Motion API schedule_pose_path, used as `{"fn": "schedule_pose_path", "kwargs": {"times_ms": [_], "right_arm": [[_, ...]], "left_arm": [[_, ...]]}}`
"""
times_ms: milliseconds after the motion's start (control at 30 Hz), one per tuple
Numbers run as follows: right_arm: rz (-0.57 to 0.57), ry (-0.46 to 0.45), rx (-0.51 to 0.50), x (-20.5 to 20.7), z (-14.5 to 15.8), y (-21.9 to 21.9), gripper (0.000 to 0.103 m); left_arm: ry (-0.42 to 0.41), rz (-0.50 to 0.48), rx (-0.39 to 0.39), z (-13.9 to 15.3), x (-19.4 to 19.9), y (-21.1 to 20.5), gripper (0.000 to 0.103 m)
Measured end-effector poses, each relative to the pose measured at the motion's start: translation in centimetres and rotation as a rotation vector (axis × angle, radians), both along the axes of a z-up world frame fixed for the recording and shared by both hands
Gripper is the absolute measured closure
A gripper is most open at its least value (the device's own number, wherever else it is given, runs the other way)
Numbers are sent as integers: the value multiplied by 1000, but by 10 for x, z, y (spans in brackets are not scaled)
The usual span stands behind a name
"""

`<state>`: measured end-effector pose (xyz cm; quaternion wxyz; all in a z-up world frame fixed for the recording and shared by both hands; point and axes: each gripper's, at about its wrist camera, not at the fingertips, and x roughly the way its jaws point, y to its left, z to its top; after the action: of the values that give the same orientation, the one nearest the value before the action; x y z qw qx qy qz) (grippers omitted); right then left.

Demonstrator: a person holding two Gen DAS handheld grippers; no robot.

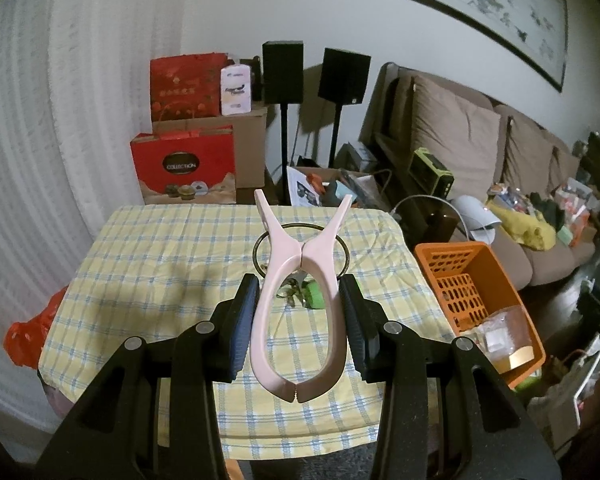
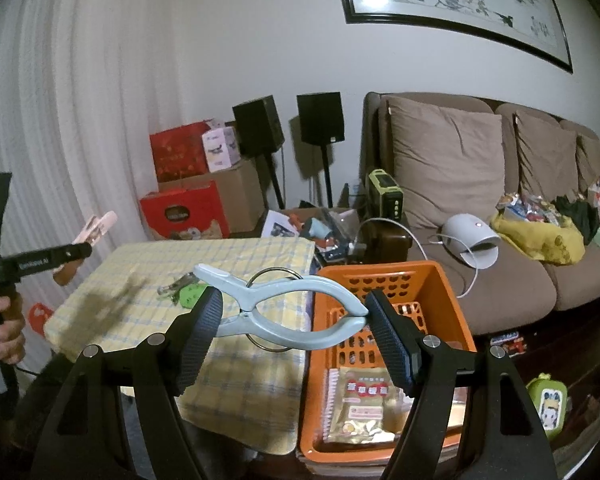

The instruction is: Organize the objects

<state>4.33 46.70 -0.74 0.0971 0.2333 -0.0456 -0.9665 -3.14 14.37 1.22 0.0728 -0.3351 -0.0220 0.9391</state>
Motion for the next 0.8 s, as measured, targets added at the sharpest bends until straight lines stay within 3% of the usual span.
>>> {"fn": "schedule_pose_path", "kwargs": {"times_ms": [800], "right_arm": [[-21, -7, -11, -1, 6, 13, 28]], "left_arm": [[5, -85, -21, 1, 0, 48, 65]]}}
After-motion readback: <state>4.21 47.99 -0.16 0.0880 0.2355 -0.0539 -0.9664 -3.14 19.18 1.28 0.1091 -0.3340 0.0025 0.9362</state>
